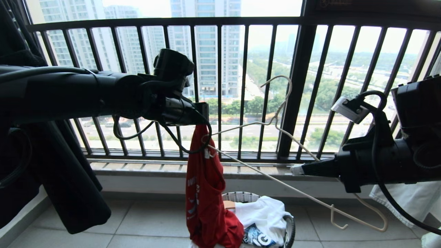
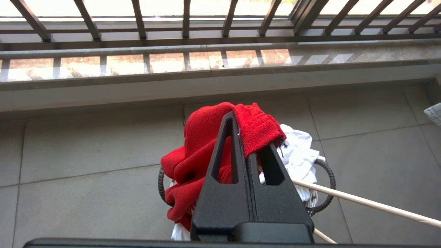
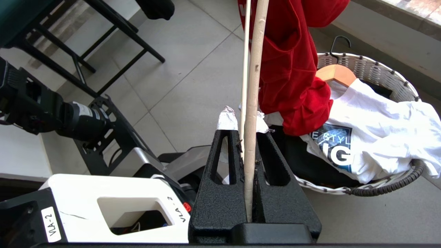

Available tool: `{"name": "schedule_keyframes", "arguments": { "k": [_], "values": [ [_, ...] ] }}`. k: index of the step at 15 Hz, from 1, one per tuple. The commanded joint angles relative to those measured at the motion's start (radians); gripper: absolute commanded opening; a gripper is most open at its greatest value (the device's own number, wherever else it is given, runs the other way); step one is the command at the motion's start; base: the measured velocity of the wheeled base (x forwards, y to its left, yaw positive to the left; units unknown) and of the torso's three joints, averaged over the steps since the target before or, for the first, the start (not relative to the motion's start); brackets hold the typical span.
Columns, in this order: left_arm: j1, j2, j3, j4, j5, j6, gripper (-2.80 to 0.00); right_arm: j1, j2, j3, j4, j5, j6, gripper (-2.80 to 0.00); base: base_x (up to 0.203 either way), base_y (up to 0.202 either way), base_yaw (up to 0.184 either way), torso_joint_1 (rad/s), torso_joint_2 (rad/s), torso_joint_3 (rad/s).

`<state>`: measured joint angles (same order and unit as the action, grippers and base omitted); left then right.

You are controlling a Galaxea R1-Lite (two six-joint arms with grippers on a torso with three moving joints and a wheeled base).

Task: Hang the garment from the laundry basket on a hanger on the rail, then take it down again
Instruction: Hang the clothes on the clothes rack

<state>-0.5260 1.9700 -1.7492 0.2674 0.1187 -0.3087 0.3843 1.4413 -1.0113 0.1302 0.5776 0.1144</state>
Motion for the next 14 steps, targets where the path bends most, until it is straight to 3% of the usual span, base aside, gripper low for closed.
{"name": "schedule_keyframes", "arguments": {
  "k": [1,5,9,14],
  "values": [
    [-0.015,-0.035,0.021,0.001,0.0,0.0,-2.8,0.001,0.019,0.0,0.0,0.003,0.001,-2.8,0.0,0.0,0.0,0.0,0.0,0.0],
    [-0.048,-0.066,0.056,0.003,-0.024,0.0,-2.8,0.007,0.038,0.003,-0.049,0.004,0.069,-2.8,0.0,0.0,0.0,0.0,0.0,0.0],
    [-0.08,-0.113,0.091,0.004,-0.025,0.001,-2.8,0.002,0.059,0.0,-0.061,-0.005,0.067,-2.8,0.0,0.0,0.0,0.0,0.0,0.0],
    [-0.178,-0.183,0.117,0.061,-0.025,-0.032,-2.8,-0.028,0.068,0.004,-0.092,-0.009,0.062,-2.8,0.0,0.0,0.0,0.0,0.0,0.0]
  ]
}}
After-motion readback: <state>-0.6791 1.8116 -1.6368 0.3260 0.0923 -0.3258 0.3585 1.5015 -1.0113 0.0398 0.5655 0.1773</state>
